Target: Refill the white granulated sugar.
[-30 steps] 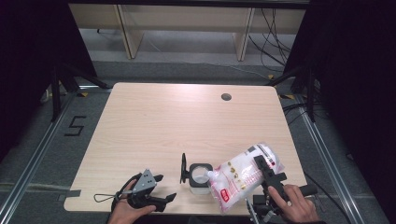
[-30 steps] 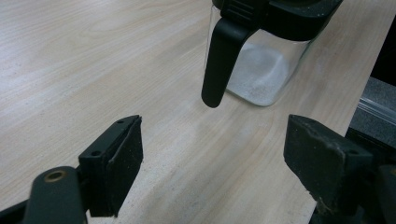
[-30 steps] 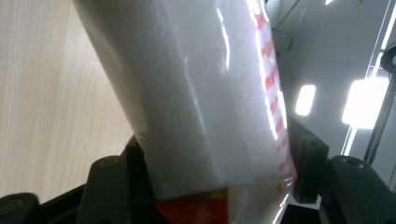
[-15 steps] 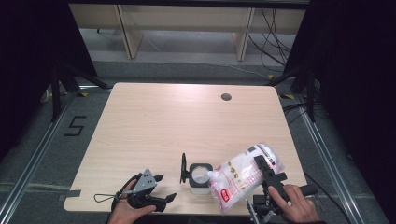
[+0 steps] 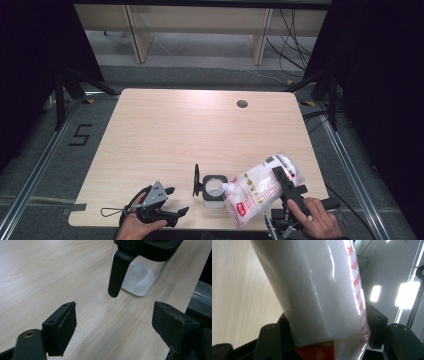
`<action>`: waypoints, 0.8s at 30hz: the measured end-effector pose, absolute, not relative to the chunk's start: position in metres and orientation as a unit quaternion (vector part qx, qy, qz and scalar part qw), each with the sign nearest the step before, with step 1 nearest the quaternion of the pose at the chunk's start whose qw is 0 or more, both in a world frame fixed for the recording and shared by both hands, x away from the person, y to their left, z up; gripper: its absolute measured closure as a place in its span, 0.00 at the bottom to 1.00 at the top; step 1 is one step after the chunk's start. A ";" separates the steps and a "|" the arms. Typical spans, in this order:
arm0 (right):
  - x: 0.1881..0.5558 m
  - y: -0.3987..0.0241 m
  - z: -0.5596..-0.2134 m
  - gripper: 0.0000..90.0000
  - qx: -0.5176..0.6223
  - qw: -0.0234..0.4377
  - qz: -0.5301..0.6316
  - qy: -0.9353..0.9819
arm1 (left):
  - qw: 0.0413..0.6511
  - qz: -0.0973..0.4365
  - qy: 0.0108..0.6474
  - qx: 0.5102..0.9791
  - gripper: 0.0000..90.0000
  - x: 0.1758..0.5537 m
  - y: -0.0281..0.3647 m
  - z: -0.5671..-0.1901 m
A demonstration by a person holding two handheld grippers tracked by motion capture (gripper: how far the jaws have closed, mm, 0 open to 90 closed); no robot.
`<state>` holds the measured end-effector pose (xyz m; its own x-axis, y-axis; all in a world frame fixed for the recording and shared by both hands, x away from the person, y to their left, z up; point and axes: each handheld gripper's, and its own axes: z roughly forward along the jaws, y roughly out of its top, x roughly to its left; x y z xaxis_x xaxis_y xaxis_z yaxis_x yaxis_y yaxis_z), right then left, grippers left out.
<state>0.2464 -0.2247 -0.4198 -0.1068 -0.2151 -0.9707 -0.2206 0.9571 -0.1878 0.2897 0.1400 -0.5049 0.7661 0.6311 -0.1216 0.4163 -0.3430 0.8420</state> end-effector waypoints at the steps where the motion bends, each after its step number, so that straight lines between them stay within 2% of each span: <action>1: 0.246 -0.225 -0.420 0.46 -0.146 0.652 0.003 0.744 | 0.473 0.114 0.323 0.812 0.21 0.289 0.140 -0.505; 24: 0.246 -0.226 -0.421 0.46 -0.136 0.649 0.005 0.748 | 0.473 0.116 0.324 0.811 0.21 0.289 0.140 -0.505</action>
<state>0.2463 -0.2263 -0.4215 -0.1200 -0.1965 -0.9731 -0.2104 0.9630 -0.1686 0.2894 0.1400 -0.5046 0.7637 0.6347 -0.1184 0.4153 -0.3425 0.8428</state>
